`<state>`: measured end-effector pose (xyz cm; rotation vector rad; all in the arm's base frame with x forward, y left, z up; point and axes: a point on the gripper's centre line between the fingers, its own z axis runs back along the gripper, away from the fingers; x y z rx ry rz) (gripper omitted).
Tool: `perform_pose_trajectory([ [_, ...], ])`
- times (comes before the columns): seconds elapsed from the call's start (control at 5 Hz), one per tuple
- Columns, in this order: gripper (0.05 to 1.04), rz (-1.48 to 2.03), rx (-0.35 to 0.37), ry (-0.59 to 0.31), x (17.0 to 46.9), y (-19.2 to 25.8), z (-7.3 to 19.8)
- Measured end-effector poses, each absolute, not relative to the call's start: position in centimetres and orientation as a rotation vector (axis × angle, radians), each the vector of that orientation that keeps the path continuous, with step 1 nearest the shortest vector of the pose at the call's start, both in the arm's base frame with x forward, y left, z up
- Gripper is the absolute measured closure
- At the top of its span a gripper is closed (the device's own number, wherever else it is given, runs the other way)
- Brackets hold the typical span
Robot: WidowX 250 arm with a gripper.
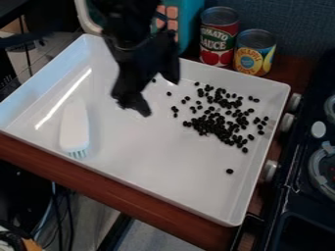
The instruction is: Sweep into pile
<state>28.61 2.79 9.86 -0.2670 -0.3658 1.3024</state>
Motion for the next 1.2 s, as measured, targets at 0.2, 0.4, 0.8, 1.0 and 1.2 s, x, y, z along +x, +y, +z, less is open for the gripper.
perform_pose_trajectory([
  [0.2,0.083,1.113,-0.120,-0.323,27.8,4.7,9.8],
  [0.4,0.083,0.865,-0.010,-0.260,28.0,7.3,10.3],
  [0.8,0.083,0.692,0.054,-0.230,28.4,13.2,11.4],
  [1.0,0.083,0.706,-0.012,-0.186,27.5,14.3,10.5],
  [1.2,0.083,0.704,-0.029,-0.160,26.4,15.0,10.0],
])
